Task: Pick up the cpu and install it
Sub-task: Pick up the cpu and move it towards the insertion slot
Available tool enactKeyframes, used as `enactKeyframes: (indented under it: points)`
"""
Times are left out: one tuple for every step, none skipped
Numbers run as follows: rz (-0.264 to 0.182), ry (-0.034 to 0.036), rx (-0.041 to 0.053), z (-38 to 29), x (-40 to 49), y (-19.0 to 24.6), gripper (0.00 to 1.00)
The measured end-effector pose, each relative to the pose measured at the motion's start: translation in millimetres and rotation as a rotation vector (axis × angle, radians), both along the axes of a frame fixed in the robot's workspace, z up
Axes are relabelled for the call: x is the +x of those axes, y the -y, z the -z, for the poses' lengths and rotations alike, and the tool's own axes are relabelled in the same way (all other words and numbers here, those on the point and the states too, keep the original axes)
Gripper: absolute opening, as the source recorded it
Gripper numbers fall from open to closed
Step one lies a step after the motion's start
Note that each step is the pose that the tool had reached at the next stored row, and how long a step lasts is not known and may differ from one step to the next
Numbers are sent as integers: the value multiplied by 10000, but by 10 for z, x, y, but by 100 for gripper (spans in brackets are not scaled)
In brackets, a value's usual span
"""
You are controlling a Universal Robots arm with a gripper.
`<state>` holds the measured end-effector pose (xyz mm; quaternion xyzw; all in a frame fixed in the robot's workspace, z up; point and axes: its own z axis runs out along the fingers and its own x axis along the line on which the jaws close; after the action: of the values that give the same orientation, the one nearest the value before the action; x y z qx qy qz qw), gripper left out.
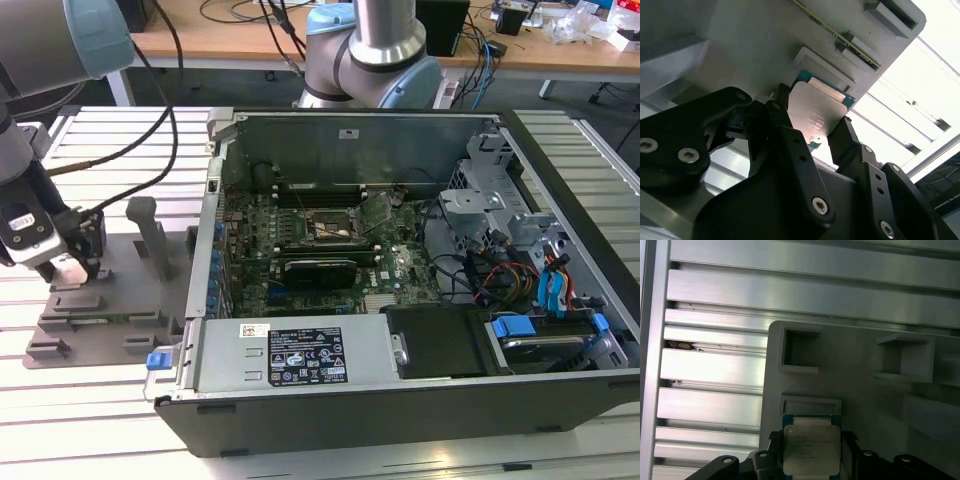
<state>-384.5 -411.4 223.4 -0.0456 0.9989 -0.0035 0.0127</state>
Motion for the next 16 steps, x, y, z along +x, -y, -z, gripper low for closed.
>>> enactKeyframes:
  points:
    - [0, -1, -1, -39, 0, 0, 55]
    - [0, 0, -2, -69, 0, 0, 55]
    - [0, 0, -4, -99, 0, -1, 55]
    - [0, 0, -5, -118, 0, -1, 55]
    - [0, 0, -12, -175, 0, -1, 55]
    - [0, 1, -15, -200, 0, -2, 55]
    - [0, 1, -16, -217, 0, -2, 55]
    - [0, 0, -22, -258, 0, -2, 55]
    - [0, 0, -24, -287, 0, -2, 55]
    - [0, 0, -26, -317, 0, -2, 55]
    - [0, 0, -28, -338, 0, -2, 55]
    - [-1, 0, -33, -380, 0, -2, 55]
    - [0, 1, -37, -414, 0, -2, 55]
    - [0, 0, -39, -441, 0, -2, 55]
    - [0, 0, -42, -482, 0, -2, 55]
    - [0, 0, -43, -501, 0, -2, 55]
